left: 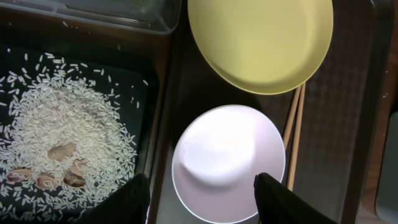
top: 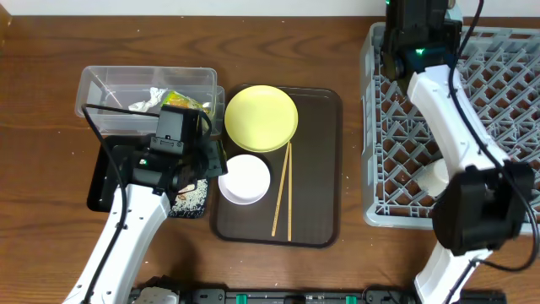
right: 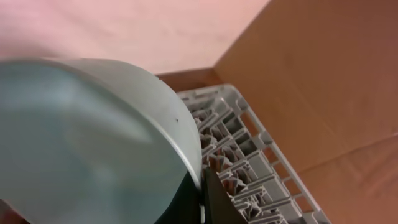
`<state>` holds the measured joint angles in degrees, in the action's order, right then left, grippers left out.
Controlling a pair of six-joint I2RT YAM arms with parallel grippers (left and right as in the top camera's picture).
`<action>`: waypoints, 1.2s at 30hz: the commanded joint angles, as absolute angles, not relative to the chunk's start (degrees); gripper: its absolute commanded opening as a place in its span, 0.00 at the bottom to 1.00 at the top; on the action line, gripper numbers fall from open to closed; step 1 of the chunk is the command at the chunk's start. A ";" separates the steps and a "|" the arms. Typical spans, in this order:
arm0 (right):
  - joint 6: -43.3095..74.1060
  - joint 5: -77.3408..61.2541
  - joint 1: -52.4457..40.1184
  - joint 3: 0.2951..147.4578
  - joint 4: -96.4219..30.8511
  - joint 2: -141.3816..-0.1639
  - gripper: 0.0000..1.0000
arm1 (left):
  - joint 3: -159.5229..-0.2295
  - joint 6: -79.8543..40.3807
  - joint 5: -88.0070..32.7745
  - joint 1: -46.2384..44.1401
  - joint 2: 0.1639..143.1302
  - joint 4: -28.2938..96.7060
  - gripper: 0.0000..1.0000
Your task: Sort waste into correct bins and load items into the dishwasher rack
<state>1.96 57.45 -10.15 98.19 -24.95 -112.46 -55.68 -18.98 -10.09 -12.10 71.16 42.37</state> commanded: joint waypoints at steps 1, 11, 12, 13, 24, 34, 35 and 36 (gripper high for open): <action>2.72 57.65 -9.15 98.19 -24.05 -115.44 0.01 | -55.57 -18.02 -9.37 -11.90 71.48 42.61 0.57; 2.74 54.61 -10.13 98.17 -22.92 -121.95 0.01 | -55.57 -18.00 -9.39 -11.90 71.48 42.63 0.57; 2.74 54.61 -10.22 98.17 -23.05 -122.23 0.01 | -55.57 -18.02 -9.39 -11.90 71.48 42.63 0.57; 2.74 54.61 -10.31 98.17 -23.05 -122.65 0.01 | -55.57 -18.02 -9.39 -11.90 71.48 42.63 0.57; 2.76 54.63 -12.10 98.17 -25.04 -122.87 0.01 | -55.57 -18.02 -9.39 -11.90 71.48 42.63 0.57; 10.61 52.16 -15.14 98.19 -36.99 -122.28 0.01 | -55.57 -18.02 -9.39 -11.90 71.48 42.83 0.57; 11.64 50.50 -15.40 98.19 -38.57 -121.91 0.01 | -55.57 -18.02 -9.39 -11.90 71.48 42.87 0.57; 13.06 49.06 -15.53 98.19 -40.05 -121.56 0.01 | -55.57 -18.02 -9.41 -11.90 71.48 42.87 0.57</action>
